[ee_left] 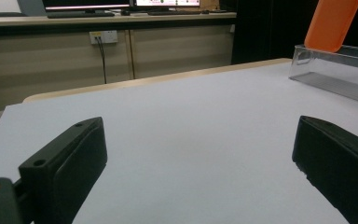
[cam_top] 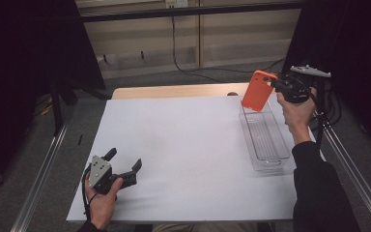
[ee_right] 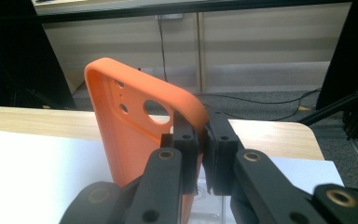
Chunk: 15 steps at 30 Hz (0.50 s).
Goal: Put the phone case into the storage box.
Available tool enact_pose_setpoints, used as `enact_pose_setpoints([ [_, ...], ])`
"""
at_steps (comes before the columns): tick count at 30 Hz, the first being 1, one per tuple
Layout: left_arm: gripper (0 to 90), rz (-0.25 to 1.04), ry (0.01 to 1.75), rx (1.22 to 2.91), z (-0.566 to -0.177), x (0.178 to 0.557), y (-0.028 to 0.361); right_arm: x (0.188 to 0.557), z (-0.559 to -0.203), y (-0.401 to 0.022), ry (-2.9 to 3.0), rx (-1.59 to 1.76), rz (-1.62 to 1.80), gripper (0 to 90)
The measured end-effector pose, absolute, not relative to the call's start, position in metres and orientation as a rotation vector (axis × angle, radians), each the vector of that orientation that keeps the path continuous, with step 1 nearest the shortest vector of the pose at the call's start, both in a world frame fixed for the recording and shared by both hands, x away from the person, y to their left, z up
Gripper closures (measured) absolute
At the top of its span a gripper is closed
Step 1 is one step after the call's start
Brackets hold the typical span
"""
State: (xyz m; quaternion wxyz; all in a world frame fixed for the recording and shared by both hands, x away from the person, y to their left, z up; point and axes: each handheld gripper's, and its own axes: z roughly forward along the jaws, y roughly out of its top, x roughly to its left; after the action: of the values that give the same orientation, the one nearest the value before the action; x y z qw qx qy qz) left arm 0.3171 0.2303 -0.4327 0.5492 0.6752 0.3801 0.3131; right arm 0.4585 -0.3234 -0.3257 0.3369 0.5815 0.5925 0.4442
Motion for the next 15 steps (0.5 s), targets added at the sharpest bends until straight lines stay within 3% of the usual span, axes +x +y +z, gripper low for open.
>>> enact_pose_setpoints([
  [15,3.0,0.742,0.901,1.600,-0.433,0.317,0.230,0.468,-0.336,-0.330,1.542,1.540,1.119,84.6],
])
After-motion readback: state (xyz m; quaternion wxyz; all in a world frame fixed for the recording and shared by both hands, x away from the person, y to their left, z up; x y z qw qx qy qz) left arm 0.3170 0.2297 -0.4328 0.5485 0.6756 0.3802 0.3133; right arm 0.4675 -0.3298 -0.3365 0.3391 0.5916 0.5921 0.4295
